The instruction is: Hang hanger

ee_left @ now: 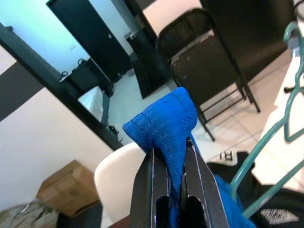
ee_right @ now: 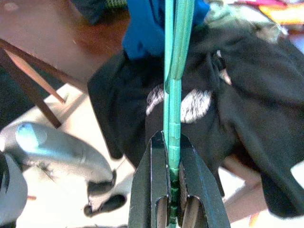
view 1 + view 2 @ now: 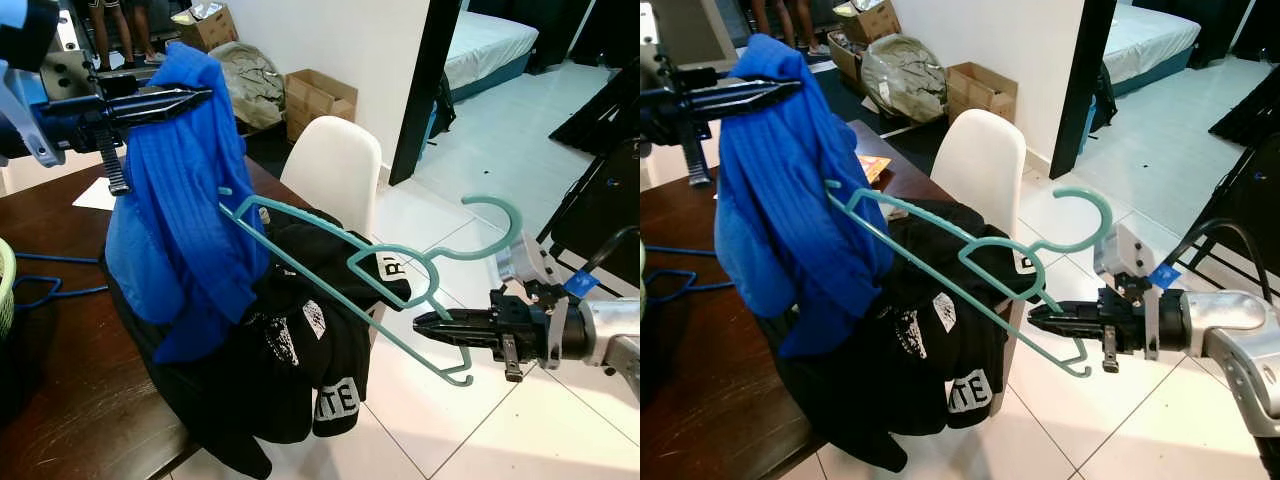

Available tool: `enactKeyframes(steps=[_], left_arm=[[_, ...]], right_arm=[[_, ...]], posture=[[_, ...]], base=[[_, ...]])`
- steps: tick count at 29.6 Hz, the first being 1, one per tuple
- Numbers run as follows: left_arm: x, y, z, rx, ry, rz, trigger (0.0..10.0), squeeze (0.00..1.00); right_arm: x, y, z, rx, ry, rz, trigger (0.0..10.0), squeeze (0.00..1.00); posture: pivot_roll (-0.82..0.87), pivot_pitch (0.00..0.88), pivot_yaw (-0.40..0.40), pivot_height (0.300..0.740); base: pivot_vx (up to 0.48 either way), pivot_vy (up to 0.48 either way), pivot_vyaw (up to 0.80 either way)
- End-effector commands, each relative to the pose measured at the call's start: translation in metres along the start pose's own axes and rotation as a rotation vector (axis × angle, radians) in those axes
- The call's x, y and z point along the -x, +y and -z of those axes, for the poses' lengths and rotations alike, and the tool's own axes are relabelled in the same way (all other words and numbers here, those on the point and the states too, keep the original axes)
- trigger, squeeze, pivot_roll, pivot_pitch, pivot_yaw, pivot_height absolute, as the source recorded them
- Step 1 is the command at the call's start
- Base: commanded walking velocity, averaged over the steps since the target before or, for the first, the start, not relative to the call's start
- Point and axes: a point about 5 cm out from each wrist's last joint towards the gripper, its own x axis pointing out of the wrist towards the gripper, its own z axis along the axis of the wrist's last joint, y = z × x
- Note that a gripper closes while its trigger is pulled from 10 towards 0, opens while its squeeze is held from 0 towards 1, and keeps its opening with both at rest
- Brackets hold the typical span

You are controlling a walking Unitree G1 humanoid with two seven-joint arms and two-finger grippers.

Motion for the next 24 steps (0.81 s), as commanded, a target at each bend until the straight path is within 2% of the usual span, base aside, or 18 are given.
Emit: enactKeyframes(steps=[1,2,4,6,7,9,18,19,20,22,24], left_arm=[[-0.008,-0.009,0.002,0.02,-0.022,0.035,10.0,0.0],[-0.016,-0.015,0.004,0.036,-0.04,0.059,10.0,0.0],[-0.016,-0.015,0.004,0.036,-0.04,0.059,10.0,0.0],[-0.029,-0.027,0.008,0.061,-0.068,0.099,10.0,0.0],[-0.029,-0.027,0.008,0.061,-0.068,0.099,10.0,0.0],[-0.037,-0.035,0.012,0.078,-0.079,0.124,10.0,0.0],[-0.038,-0.038,0.018,0.089,-0.066,0.132,10.0,0.0],[-0.04,-0.042,0.019,0.1,-0.07,0.143,10.0,0.0],[-0.04,-0.042,0.019,0.1,-0.07,0.143,10.0,0.0],[-0.046,-0.054,0.021,0.133,-0.084,0.177,10.0,0.0],[-0.046,-0.054,0.021,0.133,-0.084,0.177,10.0,0.0]], right_arm=[[-0.013,0.0,-0.002,0.032,-0.011,-0.002,10.0,0.0],[-0.025,-0.001,-0.005,0.044,-0.031,0.015,10.0,0.0],[-0.025,-0.001,-0.005,0.044,-0.031,0.015,10.0,0.0],[-0.044,-0.003,-0.009,0.056,-0.052,0.044,10.0,0.0],[-0.044,-0.003,-0.009,0.056,-0.052,0.044,10.0,0.0],[-0.055,0.0,-0.014,0.073,-0.085,0.025,10.0,0.0],[-0.058,0.005,-0.016,0.091,-0.105,-0.011,10.0,0.0],[-0.065,0.0,-0.017,0.087,-0.114,0.034,10.0,0.0],[-0.065,0.0,-0.017,0.087,-0.114,0.034,10.0,0.0],[-0.08,-0.014,-0.021,0.07,-0.159,0.158,10.0,0.0],[-0.08,-0.014,-0.021,0.07,-0.159,0.158,10.0,0.0]], posture=[[0.03,0.065,0.002,0.74],[0.03,0.062,0.0,0.74],[0.03,0.062,0.0,0.74],[0.03,0.062,0.0,0.74],[0.03,0.062,0.0,0.74],[0.04,0.055,0.002,0.74],[0.03,0.055,0.003,0.74],[0.03,0.058,0.0,0.74],[0.03,0.058,0.0,0.74],[0.03,0.058,0.0,0.74],[0.03,0.058,0.0,0.74]], base=[[0.0,0.0,0.0],[0.0,0.0,0.0],[0.0,0.0,0.0],[0.0,0.0,0.0],[0.0,0.0,0.0],[0.0,0.0,0.0],[0.0,0.0,0.0],[0.0,0.0,0.0],[0.0,0.0,0.0],[0.0,0.0,0.0],[0.0,0.0,0.0]])
